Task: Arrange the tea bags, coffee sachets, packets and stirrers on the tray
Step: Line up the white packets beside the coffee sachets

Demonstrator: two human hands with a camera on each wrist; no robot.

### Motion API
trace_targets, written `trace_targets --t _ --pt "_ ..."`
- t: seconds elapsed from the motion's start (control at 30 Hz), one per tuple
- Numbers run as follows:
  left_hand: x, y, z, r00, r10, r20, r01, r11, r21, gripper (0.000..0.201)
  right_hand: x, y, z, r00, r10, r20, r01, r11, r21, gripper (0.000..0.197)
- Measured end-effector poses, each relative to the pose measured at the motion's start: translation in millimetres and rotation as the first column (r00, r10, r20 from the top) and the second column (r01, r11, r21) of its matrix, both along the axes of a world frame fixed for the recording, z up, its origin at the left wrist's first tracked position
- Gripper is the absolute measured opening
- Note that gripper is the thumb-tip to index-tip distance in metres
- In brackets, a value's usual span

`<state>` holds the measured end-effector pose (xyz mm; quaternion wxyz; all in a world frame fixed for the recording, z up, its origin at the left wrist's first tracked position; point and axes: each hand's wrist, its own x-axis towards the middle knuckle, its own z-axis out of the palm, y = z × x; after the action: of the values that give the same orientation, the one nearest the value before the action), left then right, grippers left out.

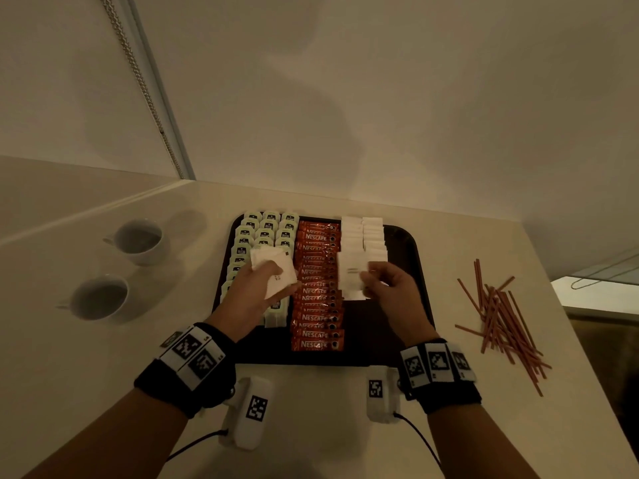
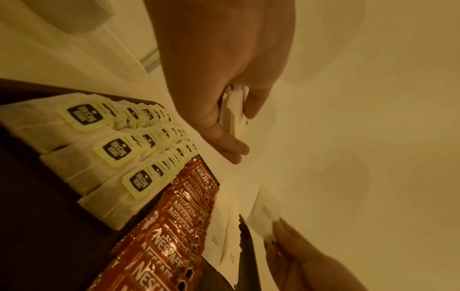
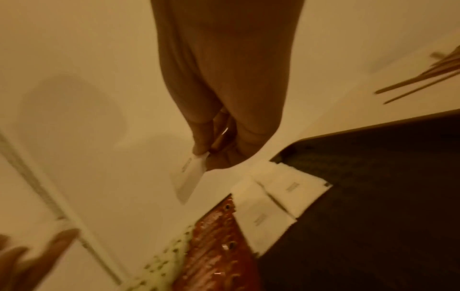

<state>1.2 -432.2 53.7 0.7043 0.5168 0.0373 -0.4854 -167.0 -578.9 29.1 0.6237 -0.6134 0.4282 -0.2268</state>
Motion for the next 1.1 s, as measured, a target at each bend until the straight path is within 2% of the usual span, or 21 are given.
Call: trace_targets --t 0.07,0.13,0.23,0.33,0.53,0.67,1.0,1.07,1.1 --pt "4 4 -2 0.996 0.066 -0.064 -0.067 0.998 -0.019 0.032 -11 -10 -13 0.992 -0.095 -0.078 0.093 0.995 -0.029 0.016" --pt "6 7 -5 0.995 0.076 -0.058 -0.077 0.997 -0.014 0.033 -18 -16 -28 0.972 -0.138 -0.188 0.134 0.990 -0.036 0.019" --pt "8 10 -7 1.000 0.023 0.017 -0.023 1.000 0.012 0.029 -20 -20 -47 0.928 -0.131 -0.349 0.130 0.991 -0.027 0.020" --pt "7 11 -8 1.000 0.010 0.026 -0.010 1.000 0.024 0.028 -17 -22 -61 0.893 -0.099 -0.439 0.088 0.995 -0.046 0.025" --pt "6 9 -6 1.000 -0.005 0.004 0.005 0.999 0.031 0.023 -2 -21 -68 0.880 -0.089 -0.466 0.052 0.994 -0.092 0.026" --pt "6 11 -2 0.996 0.034 -0.077 -0.034 0.999 -0.005 0.021 3 -21 -71 0.849 -0.097 -0.519 0.028 0.990 -0.139 0.027" --pt "3 10 2 0.995 0.047 -0.092 -0.046 0.999 0.015 0.021 4 -20 -71 0.806 -0.154 -0.572 0.016 0.971 -0.239 0.019" --pt "2 8 2 0.995 0.053 -0.085 -0.051 0.998 0.028 0.022 8 -17 -63 0.815 -0.178 -0.551 0.035 0.965 -0.259 0.015" --pt "1 7 2 0.996 0.055 -0.076 -0.053 0.998 0.036 0.024 12 -15 -55 0.843 -0.178 -0.507 0.033 0.959 -0.282 0.014"
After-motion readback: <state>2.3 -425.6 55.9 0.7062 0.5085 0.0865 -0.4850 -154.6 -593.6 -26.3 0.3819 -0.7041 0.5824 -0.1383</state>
